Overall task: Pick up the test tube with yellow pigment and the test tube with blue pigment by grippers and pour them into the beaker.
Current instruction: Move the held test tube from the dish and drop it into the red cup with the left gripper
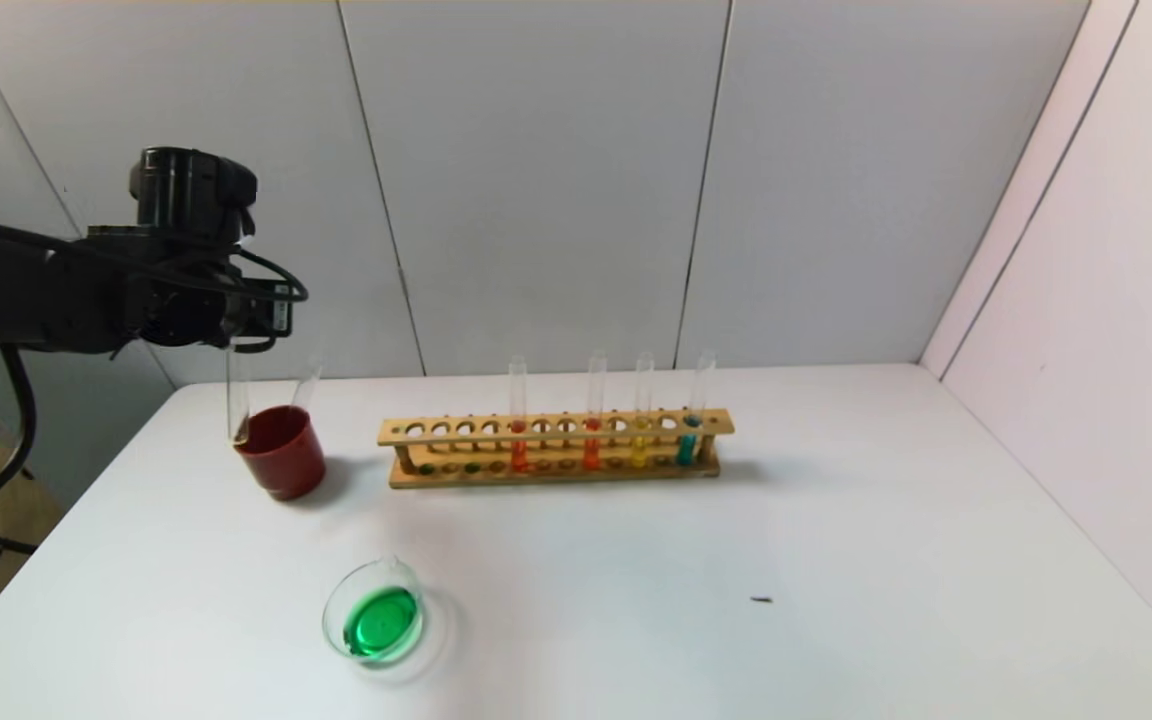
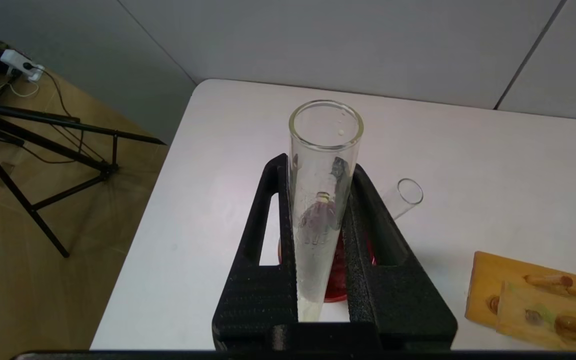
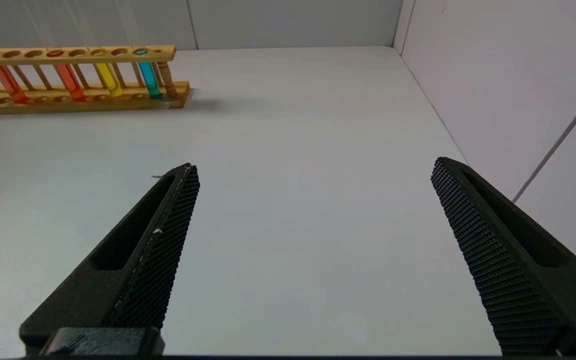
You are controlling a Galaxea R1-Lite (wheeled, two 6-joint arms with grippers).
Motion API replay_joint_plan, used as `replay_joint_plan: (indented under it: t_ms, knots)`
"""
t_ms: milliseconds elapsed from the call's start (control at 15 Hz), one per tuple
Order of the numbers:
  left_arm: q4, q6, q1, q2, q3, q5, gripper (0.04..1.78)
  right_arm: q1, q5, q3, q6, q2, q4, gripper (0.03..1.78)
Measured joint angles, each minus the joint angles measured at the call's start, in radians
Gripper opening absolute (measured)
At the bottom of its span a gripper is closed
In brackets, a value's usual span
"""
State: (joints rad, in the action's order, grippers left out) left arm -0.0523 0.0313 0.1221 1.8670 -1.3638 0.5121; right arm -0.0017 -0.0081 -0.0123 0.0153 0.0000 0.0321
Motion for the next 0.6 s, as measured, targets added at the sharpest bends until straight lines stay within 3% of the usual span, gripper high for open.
replay_joint_plan:
  t_ms: [600]
  knots:
    - [-0.089, -0.010, -0.008, 0.159, -0.058, 0.014, 0.31, 0.000, 0.000, 0.000, 0.000, 0.000, 0.000, 1.70]
